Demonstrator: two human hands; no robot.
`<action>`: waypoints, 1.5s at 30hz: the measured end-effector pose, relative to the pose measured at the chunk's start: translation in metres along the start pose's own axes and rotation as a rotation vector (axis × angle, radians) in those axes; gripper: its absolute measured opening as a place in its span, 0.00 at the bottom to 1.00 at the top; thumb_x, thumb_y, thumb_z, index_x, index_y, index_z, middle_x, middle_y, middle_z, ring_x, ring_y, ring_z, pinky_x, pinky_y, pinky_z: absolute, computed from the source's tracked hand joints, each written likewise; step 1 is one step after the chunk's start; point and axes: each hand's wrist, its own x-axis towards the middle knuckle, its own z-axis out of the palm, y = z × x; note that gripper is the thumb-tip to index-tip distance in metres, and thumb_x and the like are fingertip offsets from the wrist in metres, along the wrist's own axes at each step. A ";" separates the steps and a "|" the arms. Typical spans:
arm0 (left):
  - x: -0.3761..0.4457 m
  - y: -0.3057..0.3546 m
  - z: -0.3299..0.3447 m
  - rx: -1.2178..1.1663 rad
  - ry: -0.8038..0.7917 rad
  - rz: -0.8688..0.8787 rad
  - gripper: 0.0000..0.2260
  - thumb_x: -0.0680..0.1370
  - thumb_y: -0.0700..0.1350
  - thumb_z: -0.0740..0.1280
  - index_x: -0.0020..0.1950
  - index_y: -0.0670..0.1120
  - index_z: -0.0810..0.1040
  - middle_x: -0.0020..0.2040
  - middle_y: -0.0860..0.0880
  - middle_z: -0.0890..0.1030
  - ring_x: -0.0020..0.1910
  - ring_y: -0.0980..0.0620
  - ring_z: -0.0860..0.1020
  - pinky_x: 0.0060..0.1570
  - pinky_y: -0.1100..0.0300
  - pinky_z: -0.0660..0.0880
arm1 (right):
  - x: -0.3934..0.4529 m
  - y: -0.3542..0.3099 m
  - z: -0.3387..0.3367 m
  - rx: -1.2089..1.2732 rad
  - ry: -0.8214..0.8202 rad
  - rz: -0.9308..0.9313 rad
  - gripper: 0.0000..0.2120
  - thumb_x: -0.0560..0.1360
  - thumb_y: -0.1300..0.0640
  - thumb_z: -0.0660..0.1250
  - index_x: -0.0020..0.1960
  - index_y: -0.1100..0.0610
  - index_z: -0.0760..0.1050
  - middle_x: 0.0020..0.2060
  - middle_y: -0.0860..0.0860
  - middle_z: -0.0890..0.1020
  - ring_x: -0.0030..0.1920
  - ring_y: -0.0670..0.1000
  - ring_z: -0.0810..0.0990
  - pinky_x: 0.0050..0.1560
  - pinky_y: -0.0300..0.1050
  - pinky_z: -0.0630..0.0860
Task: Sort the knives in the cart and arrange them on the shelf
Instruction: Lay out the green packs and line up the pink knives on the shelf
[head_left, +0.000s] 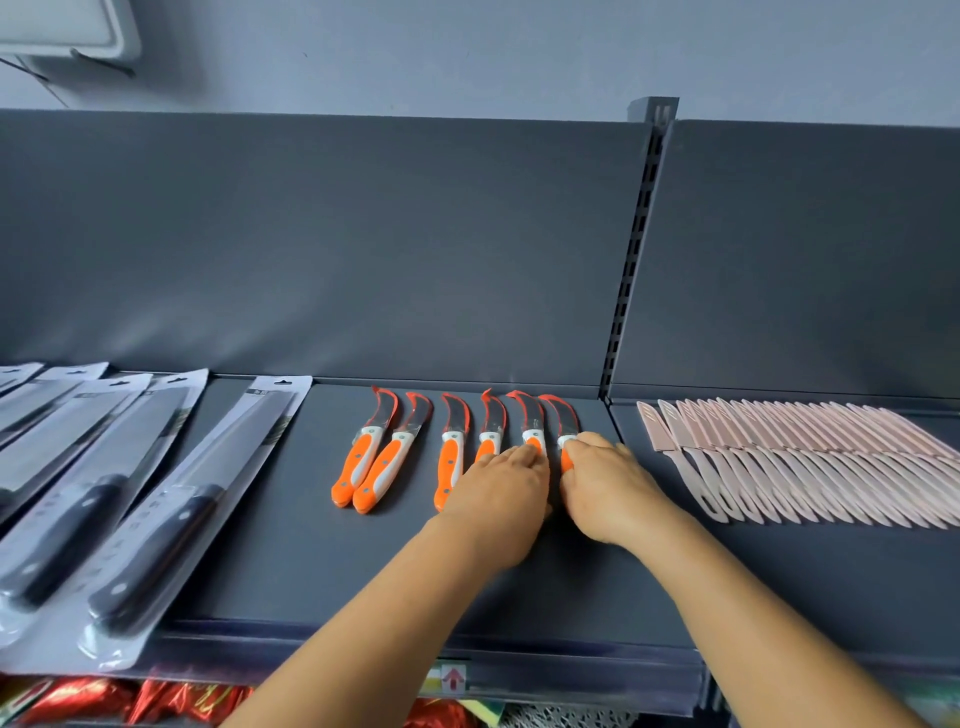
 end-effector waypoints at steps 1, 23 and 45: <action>-0.003 -0.002 -0.002 -0.025 0.014 -0.001 0.21 0.81 0.47 0.58 0.73 0.42 0.61 0.70 0.46 0.66 0.68 0.46 0.67 0.66 0.57 0.60 | -0.001 -0.002 0.000 0.003 0.015 -0.011 0.21 0.81 0.57 0.52 0.73 0.56 0.61 0.73 0.49 0.61 0.72 0.54 0.60 0.69 0.45 0.61; -0.067 -0.129 -0.009 -0.234 -0.164 -0.034 0.29 0.80 0.42 0.56 0.79 0.48 0.48 0.78 0.55 0.43 0.77 0.53 0.40 0.75 0.52 0.50 | -0.005 -0.081 0.026 -0.128 -0.155 -0.316 0.30 0.81 0.41 0.48 0.78 0.49 0.45 0.78 0.44 0.43 0.77 0.50 0.41 0.76 0.50 0.45; -0.055 -0.131 0.004 -0.297 0.069 0.042 0.30 0.79 0.52 0.63 0.77 0.44 0.57 0.76 0.50 0.56 0.75 0.51 0.57 0.71 0.59 0.59 | -0.009 -0.082 0.033 -0.158 -0.104 -0.235 0.30 0.81 0.42 0.49 0.78 0.47 0.42 0.77 0.42 0.41 0.77 0.47 0.39 0.76 0.51 0.43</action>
